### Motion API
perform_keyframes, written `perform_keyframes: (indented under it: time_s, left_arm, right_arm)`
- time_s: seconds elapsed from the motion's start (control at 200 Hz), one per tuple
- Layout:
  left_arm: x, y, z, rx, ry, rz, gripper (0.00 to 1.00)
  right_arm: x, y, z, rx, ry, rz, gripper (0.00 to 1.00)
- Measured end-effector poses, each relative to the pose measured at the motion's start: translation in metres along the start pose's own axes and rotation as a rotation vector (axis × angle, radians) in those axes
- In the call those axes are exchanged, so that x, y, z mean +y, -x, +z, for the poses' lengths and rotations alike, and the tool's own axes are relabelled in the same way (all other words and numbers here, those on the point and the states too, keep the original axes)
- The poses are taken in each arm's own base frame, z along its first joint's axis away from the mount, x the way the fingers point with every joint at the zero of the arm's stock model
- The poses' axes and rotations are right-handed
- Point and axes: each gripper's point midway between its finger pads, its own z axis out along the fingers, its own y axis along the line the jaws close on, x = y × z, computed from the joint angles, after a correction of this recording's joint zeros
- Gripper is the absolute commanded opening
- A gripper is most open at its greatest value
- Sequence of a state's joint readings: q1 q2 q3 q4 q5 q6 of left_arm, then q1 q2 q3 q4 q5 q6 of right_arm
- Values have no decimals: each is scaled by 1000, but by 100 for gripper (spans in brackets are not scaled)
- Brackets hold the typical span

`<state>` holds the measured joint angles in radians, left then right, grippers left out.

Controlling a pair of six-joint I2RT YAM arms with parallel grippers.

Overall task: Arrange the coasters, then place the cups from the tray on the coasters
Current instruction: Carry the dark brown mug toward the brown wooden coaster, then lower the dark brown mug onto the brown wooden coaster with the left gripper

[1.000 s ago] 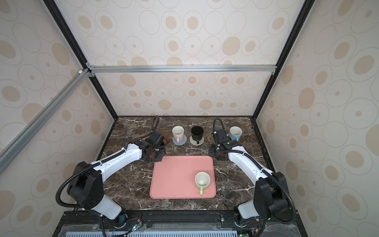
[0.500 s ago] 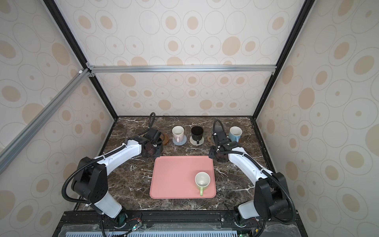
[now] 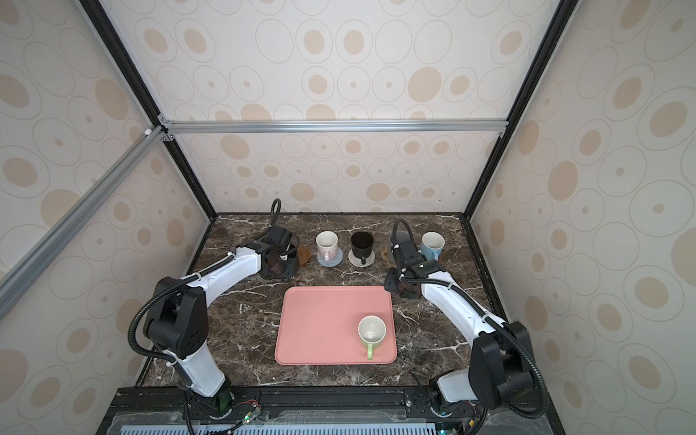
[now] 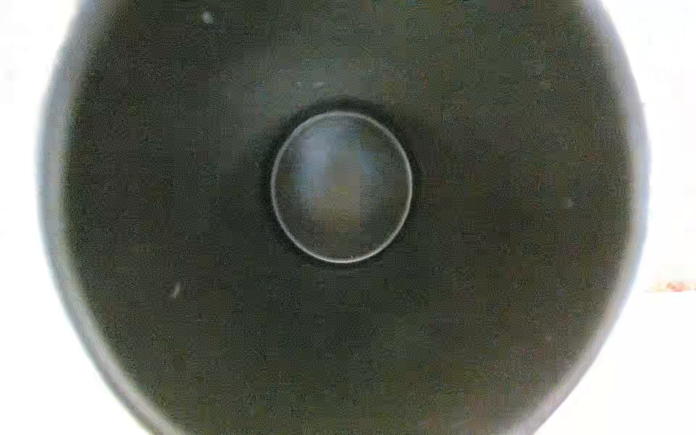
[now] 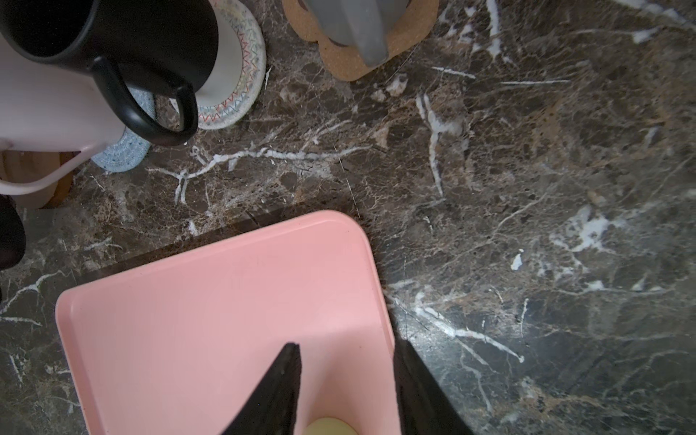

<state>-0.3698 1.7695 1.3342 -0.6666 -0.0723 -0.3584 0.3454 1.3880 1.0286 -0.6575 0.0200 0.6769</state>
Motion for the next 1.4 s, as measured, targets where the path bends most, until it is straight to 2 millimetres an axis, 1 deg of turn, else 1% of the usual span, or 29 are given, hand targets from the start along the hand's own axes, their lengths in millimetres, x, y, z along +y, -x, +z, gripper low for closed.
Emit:
perform_keyframes:
  time_s: [0.15, 0.335, 0.545, 0.65, 0.86, 1.096, 1.276, 1.401]
  left_arm:
    - [2, 17, 3, -18, -1, -2, 10]
    - [3, 32, 8, -33, -2, 5, 10]
    - [2, 36, 21, -11, -13, 12, 10]
    - [2, 42, 26, -8, -16, 12, 10]
    - [2, 54, 27, -24, -28, 5, 10]
    - [0, 58, 27, -28, -35, 6, 10]
    - [-2, 53, 38, 0, -41, 9, 10]
    - [-4, 54, 45, 10, -44, 10, 10]
  right_arm:
    - [-1, -1, -1, 2, -4, 0, 44]
    - [-2, -1, -3, 0, -4, 0, 44]
    - [-2, 0, -6, -7, -4, 0, 44]
    - [-2, 0, -7, -12, -3, 0, 44]
    - [-3, -1, -6, -9, -6, 0, 44]
    - [-4, -2, -5, -7, -7, 0, 44]
    - [-4, -2, -5, -7, -7, 0, 44]
    - [-4, -2, -5, -7, -7, 0, 44]
